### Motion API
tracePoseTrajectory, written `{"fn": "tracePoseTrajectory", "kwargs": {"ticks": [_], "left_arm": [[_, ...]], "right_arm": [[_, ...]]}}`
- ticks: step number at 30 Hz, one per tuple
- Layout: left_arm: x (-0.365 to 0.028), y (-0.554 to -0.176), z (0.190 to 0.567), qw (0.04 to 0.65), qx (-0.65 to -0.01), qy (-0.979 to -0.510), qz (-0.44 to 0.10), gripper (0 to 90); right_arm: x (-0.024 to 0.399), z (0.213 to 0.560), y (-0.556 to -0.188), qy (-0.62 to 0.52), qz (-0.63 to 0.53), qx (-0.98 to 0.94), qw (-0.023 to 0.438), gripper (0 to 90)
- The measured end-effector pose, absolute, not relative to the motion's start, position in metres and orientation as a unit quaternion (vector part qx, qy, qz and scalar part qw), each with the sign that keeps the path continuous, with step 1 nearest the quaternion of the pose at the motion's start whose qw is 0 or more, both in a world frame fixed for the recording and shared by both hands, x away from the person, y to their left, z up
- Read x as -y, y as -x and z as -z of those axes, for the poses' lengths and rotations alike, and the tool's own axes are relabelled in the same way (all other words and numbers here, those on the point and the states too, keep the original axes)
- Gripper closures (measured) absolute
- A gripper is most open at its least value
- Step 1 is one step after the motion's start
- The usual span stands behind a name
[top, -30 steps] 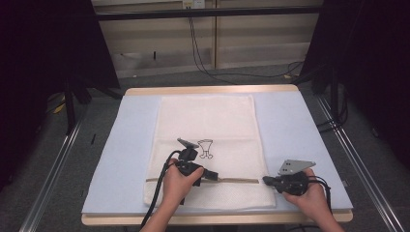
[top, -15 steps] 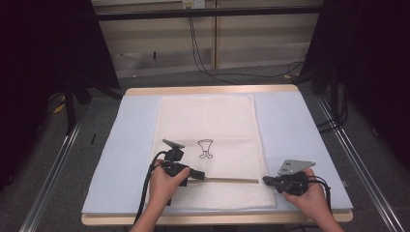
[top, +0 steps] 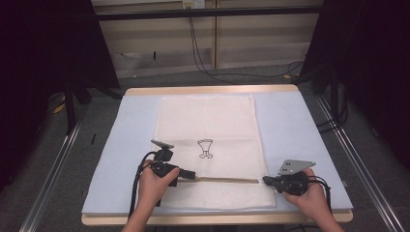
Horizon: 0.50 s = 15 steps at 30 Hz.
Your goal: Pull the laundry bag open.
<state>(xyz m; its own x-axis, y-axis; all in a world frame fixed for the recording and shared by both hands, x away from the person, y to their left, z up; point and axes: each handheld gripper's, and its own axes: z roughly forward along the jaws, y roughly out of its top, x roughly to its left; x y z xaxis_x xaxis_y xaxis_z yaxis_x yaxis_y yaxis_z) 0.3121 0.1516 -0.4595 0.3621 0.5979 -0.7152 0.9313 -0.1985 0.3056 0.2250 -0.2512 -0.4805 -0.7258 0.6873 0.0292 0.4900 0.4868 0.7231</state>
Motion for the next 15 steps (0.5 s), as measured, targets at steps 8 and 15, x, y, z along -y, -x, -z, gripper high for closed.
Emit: {"fn": "tracePoseTrajectory", "kwargs": {"ticks": [8,15], "left_arm": [[-0.172,-0.311,0.460,0.366,-0.522,-0.737,0.223,87.6],[-0.189,-0.309,0.461,0.367,-0.530,-0.733,0.218,87.6]], "right_arm": [[0.251,0.481,-0.225,-0.345,-0.370,-0.852,0.133,90.0],[0.252,0.481,-0.225,-0.346,-0.371,-0.851,0.134,90.0]]}}
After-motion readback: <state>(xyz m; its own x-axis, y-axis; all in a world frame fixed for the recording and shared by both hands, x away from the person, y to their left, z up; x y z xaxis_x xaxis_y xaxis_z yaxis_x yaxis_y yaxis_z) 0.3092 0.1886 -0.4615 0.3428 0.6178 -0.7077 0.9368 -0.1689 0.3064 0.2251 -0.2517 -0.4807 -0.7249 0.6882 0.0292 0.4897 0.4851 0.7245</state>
